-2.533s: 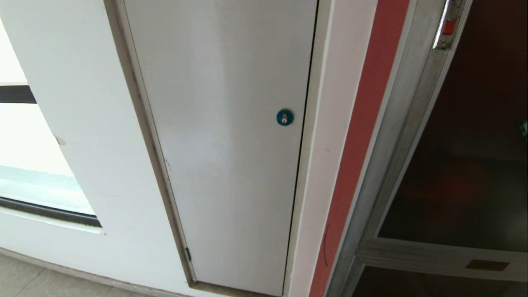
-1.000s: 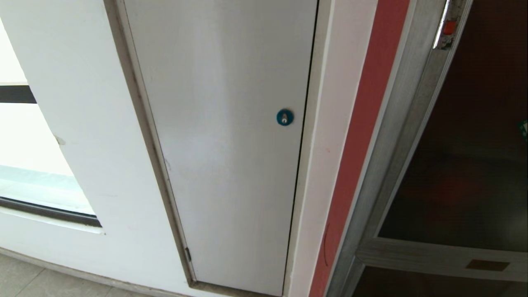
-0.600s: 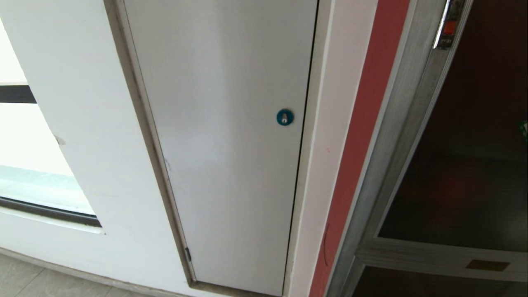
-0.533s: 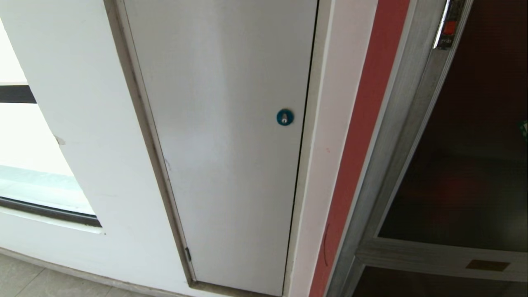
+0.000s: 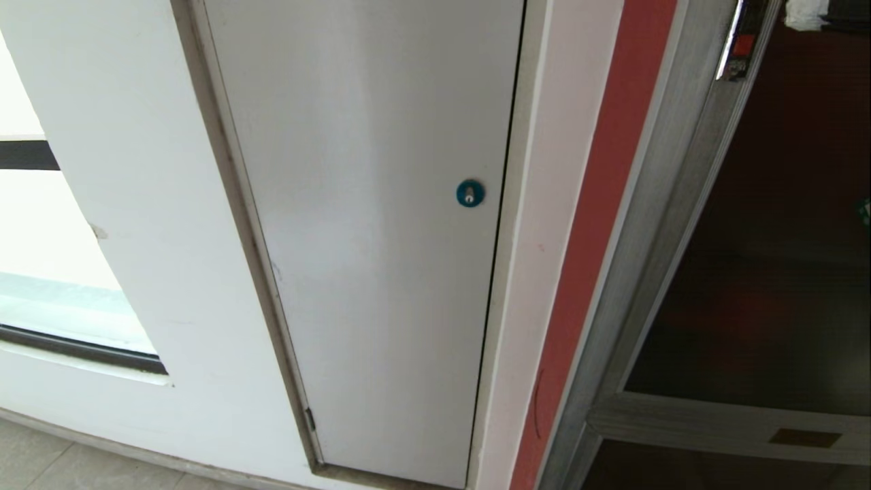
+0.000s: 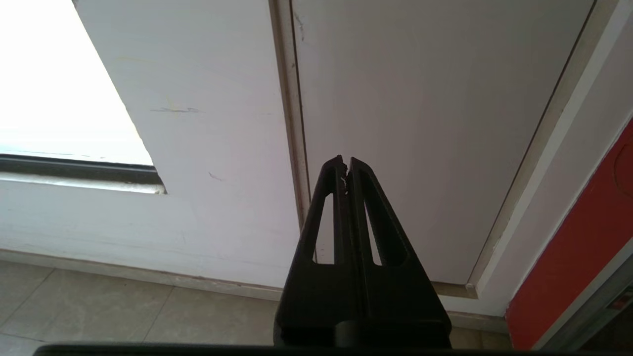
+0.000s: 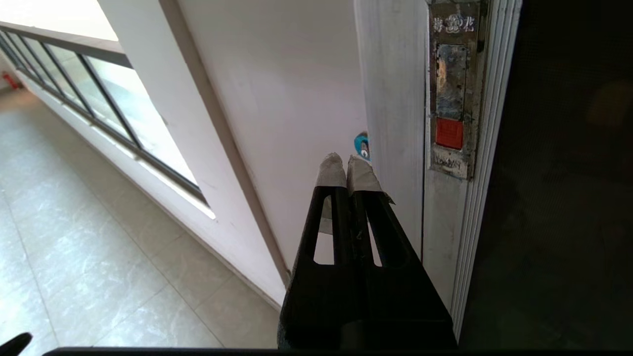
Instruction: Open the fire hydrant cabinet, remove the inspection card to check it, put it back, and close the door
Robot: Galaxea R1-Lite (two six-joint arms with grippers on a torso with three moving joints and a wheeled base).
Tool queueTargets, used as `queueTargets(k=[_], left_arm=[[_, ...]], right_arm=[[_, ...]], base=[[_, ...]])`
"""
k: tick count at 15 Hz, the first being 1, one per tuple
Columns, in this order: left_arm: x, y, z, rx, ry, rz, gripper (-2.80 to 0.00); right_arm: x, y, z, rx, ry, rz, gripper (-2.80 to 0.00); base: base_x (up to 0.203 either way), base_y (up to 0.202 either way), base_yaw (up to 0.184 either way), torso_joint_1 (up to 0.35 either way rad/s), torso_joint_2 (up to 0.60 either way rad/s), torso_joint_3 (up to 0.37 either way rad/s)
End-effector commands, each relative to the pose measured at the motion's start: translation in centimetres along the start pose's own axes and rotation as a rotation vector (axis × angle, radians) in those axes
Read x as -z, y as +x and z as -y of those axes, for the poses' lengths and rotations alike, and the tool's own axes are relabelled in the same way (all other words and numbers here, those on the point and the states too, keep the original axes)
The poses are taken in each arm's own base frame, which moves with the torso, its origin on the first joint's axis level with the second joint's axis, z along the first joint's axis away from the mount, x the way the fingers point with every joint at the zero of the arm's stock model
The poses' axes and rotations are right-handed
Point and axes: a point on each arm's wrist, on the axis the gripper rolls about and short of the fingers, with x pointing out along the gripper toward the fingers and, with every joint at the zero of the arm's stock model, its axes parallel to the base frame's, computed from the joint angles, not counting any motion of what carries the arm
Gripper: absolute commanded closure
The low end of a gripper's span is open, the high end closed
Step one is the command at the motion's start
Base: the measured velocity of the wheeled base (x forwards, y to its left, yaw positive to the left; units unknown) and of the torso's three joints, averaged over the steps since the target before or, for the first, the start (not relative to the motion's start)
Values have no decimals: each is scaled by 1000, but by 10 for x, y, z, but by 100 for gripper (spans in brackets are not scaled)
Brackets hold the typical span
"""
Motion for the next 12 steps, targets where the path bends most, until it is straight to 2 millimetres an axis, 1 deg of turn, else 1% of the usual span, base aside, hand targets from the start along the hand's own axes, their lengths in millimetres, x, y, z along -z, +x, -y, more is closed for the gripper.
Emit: queueTargets(k=[1, 6, 8, 12], left_arm=[[2, 1, 0, 0, 0, -7, 0], [2, 1, 0, 0, -1, -7, 0], [2, 1, 0, 0, 0, -7, 0], [2, 1, 0, 0, 0, -7, 0]], right_arm=[[4, 11, 7, 6, 13, -26, 0], [7, 29, 19, 69, 20, -26, 0], [8, 30, 20, 73, 31, -26, 0], [10, 42, 27, 91, 53, -21, 0]], base=[[0, 0, 0, 0, 0, 0], [0, 0, 0, 0, 0, 0], [0, 0, 0, 0, 0, 0], [0, 0, 0, 0, 0, 0]])
